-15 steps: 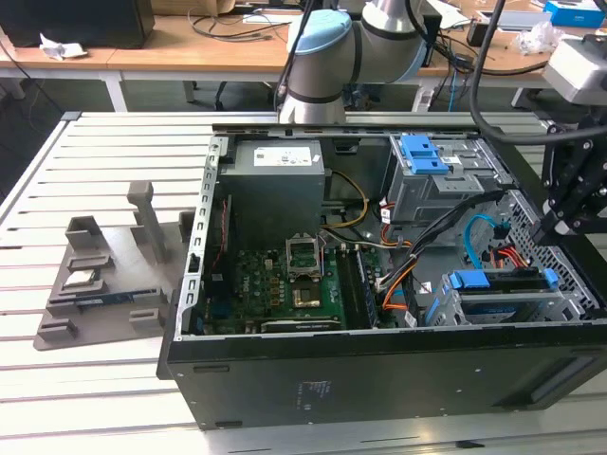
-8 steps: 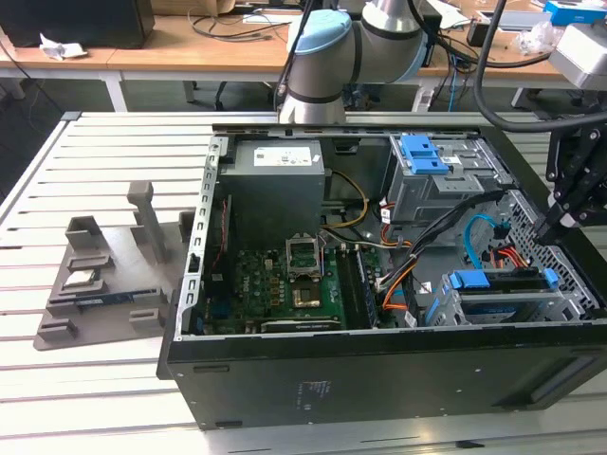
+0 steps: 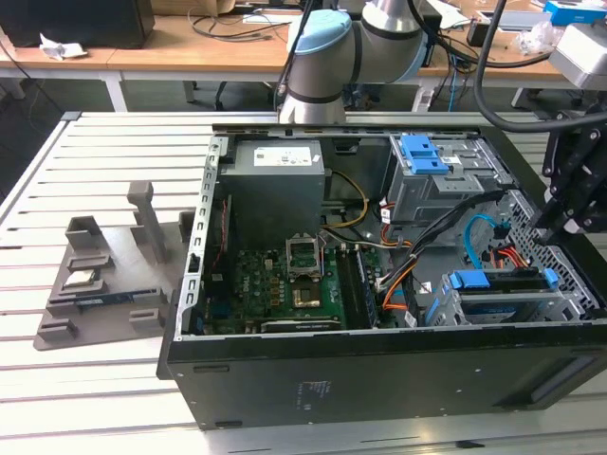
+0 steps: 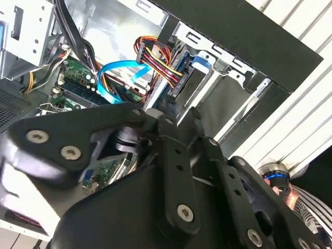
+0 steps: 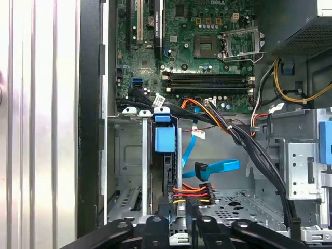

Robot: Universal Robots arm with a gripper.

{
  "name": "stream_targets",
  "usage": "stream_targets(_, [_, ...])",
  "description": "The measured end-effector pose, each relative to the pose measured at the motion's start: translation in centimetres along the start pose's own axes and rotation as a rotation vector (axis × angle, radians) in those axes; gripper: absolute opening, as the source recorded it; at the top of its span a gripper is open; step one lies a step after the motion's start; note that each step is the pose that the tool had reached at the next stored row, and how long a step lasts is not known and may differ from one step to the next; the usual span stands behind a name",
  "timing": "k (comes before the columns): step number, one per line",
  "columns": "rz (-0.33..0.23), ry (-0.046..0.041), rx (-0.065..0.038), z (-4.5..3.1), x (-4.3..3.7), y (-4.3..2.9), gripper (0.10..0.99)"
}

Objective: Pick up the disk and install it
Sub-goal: 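Insert the second disk wire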

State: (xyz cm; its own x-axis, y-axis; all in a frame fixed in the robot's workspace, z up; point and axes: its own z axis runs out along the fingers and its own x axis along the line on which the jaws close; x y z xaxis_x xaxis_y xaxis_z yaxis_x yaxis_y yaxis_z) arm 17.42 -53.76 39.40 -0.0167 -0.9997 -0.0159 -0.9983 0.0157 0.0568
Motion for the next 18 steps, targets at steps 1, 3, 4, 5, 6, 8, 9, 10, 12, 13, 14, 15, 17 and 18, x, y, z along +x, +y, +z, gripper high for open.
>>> stream_targets(1, [0.000, -0.0001, 0.000, 0.00, 0.00, 0.00, 0.294])
stream_targets(3, [0.000, -0.0001, 0.000, 0.00, -0.04, 0.00, 0.420])
stream_targets(4, [0.000, -0.0001, 0.000, 0.01, -0.13, 0.03, 0.420])
stream_targets(5, [0.000, -0.0003, 0.000, 0.05, -0.25, 0.13, 0.420])
stream_targets(6, [-0.001, -0.0017, 0.000, 0.21, -0.59, 0.56, 0.420])
stream_targets(8, [-0.006, -0.0080, 0.000, 0.48, -0.77, 1.15, 0.420])
stream_targets(9, [-0.008, -0.0107, 0.000, 0.55, -0.82, 1.28, 0.420])
stream_targets(10, [-0.011, -0.0158, 0.000, 0.72, -0.94, 1.58, 0.420])
stream_targets(12, [-0.019, -0.0215, -0.001, 1.26, -1.09, 2.43, 0.420])
stream_targets(13, [-0.027, -0.0206, -0.001, 1.81, -1.08, 2.84, 0.420])
stream_targets(14, [-0.031, -0.0207, -0.001, 2.24, -1.08, 2.93, 0.420])
stream_targets(15, [-0.031, -0.0204, -0.001, 2.36, -1.08, 2.93, 0.420])
stream_targets(17, [-0.031, -0.0204, -0.001, 2.37, -1.07, 2.94, 0.420])
stream_targets(18, [-0.031, -0.0204, -0.001, 2.37, -1.07, 2.94, 0.420])
